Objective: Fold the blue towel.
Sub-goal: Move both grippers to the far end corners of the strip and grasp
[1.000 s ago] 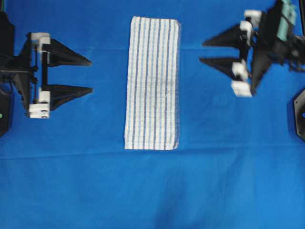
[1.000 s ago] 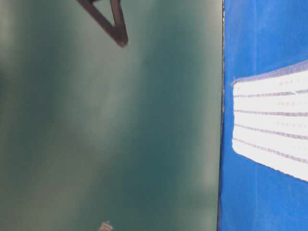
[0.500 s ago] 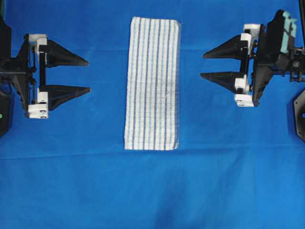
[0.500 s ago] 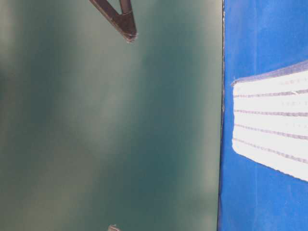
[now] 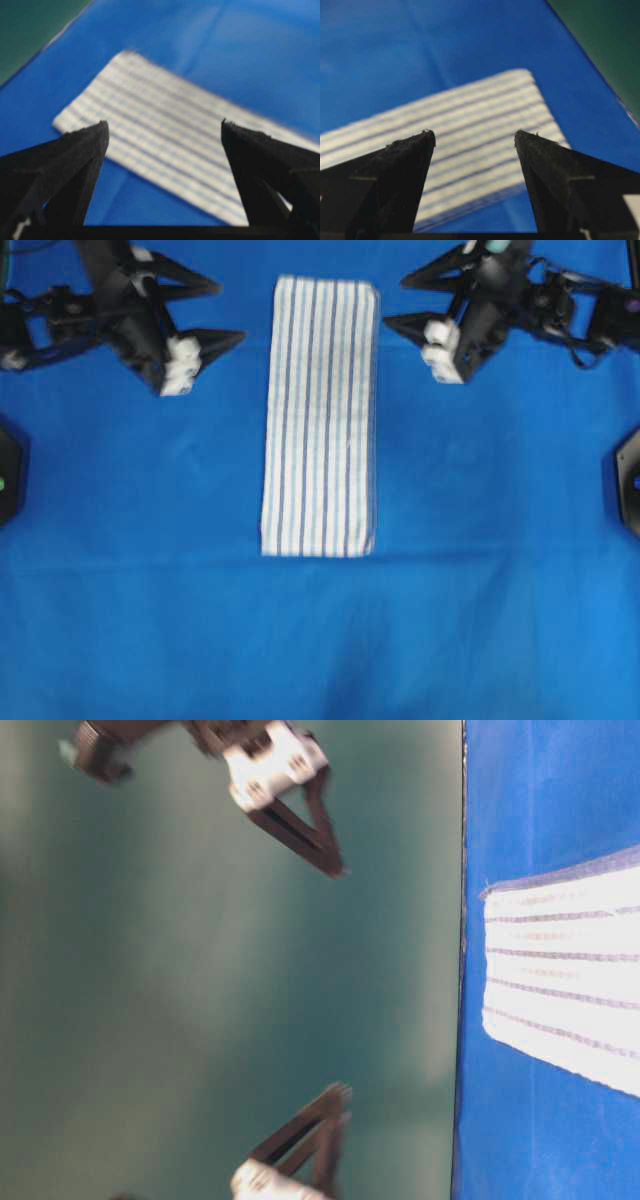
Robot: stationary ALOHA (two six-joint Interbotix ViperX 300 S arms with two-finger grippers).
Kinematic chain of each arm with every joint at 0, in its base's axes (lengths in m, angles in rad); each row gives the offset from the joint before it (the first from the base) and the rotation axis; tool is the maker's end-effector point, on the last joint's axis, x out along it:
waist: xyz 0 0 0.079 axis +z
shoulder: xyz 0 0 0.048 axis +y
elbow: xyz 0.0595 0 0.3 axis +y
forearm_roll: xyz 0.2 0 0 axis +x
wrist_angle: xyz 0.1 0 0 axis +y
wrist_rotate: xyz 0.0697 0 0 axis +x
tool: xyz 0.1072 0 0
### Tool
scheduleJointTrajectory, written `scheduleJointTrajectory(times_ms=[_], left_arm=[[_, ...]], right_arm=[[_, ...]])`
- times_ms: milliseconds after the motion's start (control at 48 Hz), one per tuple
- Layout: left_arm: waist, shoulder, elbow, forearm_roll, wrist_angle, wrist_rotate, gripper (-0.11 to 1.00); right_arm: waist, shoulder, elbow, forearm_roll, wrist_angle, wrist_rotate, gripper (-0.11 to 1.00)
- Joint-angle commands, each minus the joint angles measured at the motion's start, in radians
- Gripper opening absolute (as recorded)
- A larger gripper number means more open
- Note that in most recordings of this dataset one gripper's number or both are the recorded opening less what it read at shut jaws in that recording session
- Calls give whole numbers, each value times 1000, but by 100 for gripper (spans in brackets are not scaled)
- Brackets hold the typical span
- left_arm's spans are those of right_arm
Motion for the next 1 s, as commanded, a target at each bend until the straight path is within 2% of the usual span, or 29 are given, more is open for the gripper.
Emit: scheduleJointTrajectory(times_ms=[0, 187, 396, 833, 979], left_arm=[[37, 103, -66, 0, -17, -2, 88], [92, 296, -163, 0, -58, -2, 88], [129, 440, -258, 0, -84, 0, 88], [152, 575, -330, 0, -84, 2, 87], [153, 598, -330, 2, -84, 6, 81]], right_arm=[[-31, 67, -52, 9, 0, 0, 66], [-83, 195, -100, 17, -5, 0, 67], [-115, 299, -129, 21, -14, 0, 67], [-153, 436, -167, 21, -69, 0, 67], [-161, 440, -169, 17, -74, -3, 66]])
